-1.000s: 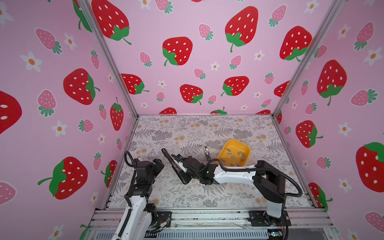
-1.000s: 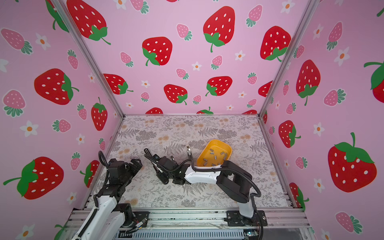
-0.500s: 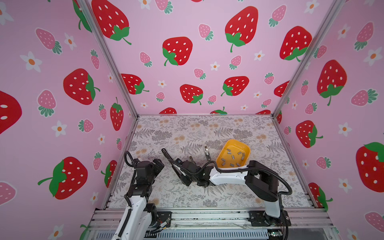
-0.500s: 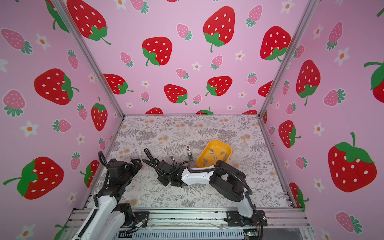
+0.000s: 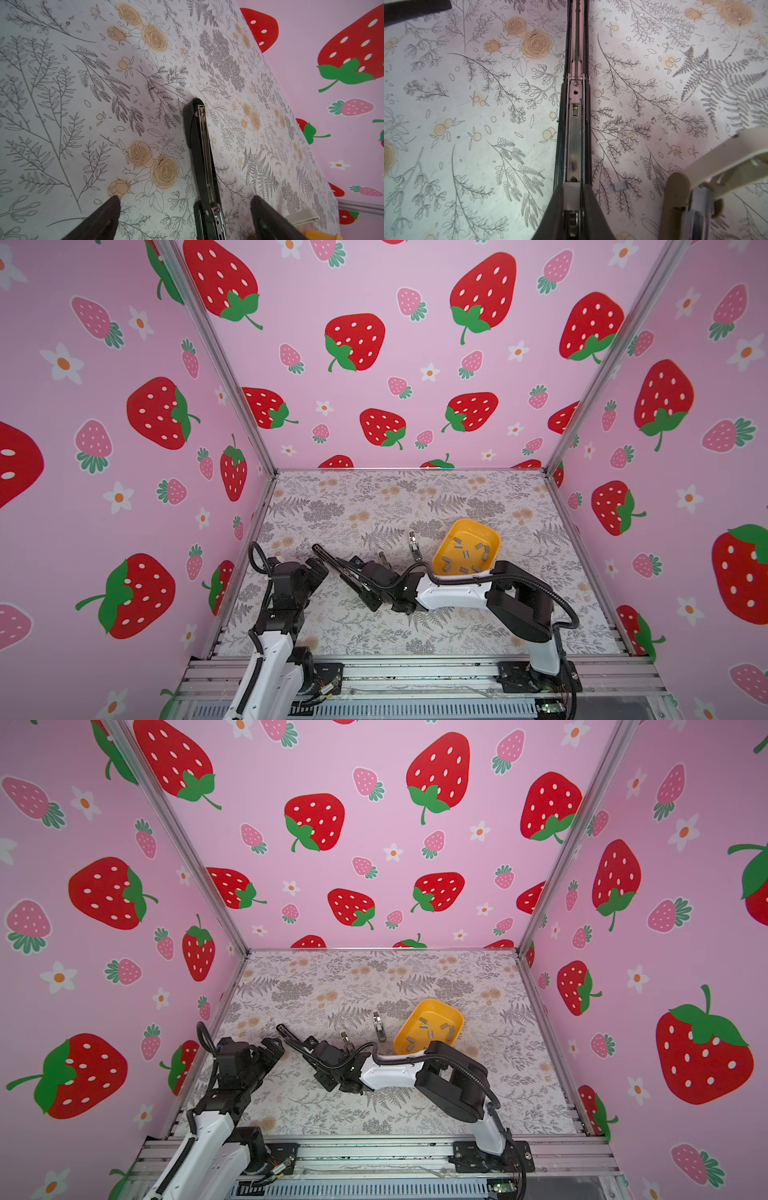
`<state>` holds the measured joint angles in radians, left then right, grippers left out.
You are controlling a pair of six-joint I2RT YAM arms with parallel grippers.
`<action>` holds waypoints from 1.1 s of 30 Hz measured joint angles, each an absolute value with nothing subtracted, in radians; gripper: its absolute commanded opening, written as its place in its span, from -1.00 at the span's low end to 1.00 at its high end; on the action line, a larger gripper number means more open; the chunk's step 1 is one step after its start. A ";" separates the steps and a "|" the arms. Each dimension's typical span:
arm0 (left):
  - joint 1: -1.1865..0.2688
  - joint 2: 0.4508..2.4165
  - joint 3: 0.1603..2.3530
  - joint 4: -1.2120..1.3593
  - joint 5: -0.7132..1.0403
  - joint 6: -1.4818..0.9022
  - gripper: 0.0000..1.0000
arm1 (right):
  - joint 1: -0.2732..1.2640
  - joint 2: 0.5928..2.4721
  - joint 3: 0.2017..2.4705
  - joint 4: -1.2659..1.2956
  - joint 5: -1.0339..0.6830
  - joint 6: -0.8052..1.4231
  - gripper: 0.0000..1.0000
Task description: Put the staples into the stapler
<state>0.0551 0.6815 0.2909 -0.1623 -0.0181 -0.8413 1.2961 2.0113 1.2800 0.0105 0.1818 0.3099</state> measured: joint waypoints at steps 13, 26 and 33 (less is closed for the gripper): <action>0.055 0.681 0.291 -0.163 -0.018 -0.841 0.98 | 1.296 1.956 1.251 0.024 0.167 0.309 -0.79; 0.055 0.681 0.291 -0.164 -0.018 -0.841 0.98 | 1.286 1.910 1.209 0.113 0.113 0.317 -0.77; 0.056 0.681 0.291 -0.165 -0.018 -0.841 0.98 | 1.280 1.908 1.192 0.113 0.151 0.321 -0.62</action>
<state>0.0555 0.6811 0.2909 -0.1646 -0.0181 -0.8413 1.2800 1.9079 1.1919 0.1127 0.1513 0.3210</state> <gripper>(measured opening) 0.988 0.163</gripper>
